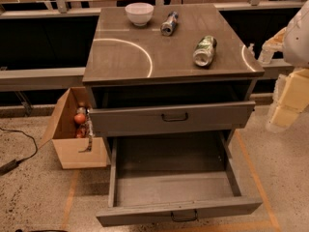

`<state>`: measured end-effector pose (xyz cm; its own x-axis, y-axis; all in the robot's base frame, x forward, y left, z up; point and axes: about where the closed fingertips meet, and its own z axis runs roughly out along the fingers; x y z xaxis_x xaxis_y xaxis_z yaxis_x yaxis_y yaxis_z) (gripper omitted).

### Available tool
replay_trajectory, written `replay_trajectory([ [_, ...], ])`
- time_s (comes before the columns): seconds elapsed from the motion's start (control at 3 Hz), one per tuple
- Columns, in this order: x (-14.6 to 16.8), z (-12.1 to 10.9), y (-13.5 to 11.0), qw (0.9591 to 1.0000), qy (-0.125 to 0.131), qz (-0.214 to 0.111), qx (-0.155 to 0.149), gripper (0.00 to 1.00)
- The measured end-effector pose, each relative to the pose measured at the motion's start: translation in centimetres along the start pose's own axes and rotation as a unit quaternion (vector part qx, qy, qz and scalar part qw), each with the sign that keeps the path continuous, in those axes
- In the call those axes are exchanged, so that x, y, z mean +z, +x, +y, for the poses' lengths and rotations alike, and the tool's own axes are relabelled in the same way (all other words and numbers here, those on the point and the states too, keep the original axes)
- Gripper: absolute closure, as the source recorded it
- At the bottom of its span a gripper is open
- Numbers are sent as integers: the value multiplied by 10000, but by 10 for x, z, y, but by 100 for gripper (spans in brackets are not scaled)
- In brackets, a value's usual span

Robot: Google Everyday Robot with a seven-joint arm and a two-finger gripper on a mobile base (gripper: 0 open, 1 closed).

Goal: Place green can into middle drawer

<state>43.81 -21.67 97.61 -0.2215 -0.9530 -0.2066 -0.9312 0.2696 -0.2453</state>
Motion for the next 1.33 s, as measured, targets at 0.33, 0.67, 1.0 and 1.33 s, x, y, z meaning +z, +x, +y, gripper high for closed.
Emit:
replay_trajectory([
  [0.33, 0, 0, 0, 10000, 1, 0, 0, 0],
  [0.67, 2, -9, 5, 9984, 236, -333, 387, 0],
  [1.0, 12, -37, 13, 9887, 605, -964, 977, 0],
  [1.33, 35, -76, 13, 9712, 912, -1749, 1338, 0],
])
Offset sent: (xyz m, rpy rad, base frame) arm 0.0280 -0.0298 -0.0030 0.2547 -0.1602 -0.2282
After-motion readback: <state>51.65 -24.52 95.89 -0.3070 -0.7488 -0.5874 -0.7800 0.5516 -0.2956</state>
